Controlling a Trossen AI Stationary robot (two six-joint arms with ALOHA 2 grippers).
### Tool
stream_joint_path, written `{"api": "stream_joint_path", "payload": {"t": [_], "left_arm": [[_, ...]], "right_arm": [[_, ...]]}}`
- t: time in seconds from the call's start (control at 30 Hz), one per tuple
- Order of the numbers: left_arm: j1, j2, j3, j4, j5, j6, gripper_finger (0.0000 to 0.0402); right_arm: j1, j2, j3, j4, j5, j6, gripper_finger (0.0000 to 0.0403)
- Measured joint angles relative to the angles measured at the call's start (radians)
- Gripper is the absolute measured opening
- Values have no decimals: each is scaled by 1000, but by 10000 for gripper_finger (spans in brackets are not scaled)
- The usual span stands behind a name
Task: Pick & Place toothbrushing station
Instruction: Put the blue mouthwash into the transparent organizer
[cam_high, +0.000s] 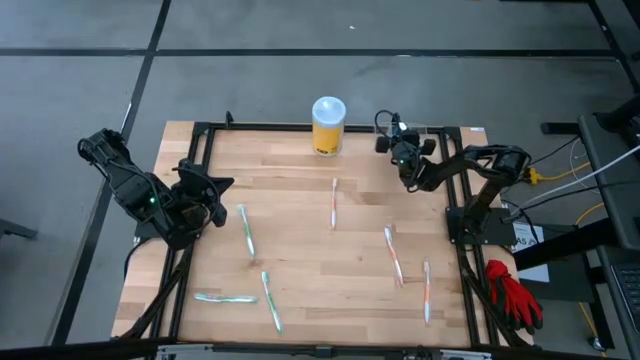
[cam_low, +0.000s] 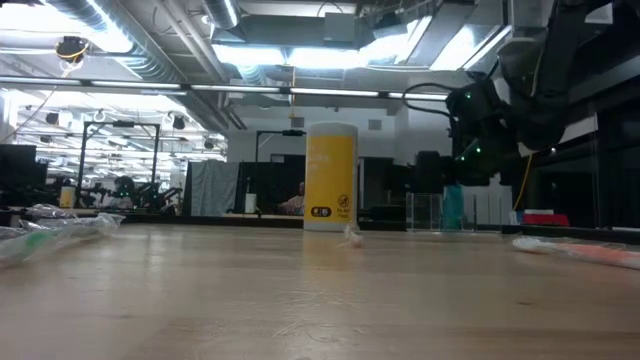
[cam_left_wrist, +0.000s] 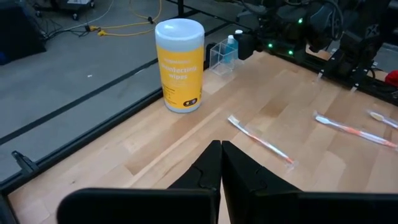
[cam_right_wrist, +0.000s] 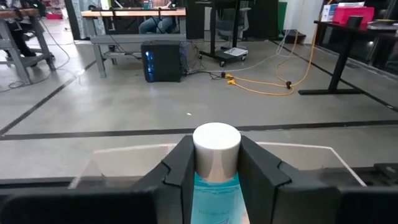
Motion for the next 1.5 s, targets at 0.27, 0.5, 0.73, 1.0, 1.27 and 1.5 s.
{"api": "stream_joint_path", "payload": {"t": [0.27, 0.5, 0.73, 1.0, 1.27, 1.5], "left_arm": [[0, 0, 0, 0, -6, 0, 2], [0, 0, 0, 1, -6, 0, 3], [0, 0, 0, 2, -7, 0, 5], [0, 0, 0, 9, -7, 0, 4], [0, 0, 0, 12, -7, 0, 2], [0, 0, 0, 30, -8, 16, 2]], "right_arm": [[0, 0, -29, 3, 5, 50, 95], [0, 0, -29, 15, 3, 52, 96], [0, 0, -29, 25, -22, 54, 96], [0, 0, -29, 25, -25, 54, 117], [0, 0, -29, 25, -38, 60, 108], [0, 0, -29, 25, -51, 66, 126]]}}
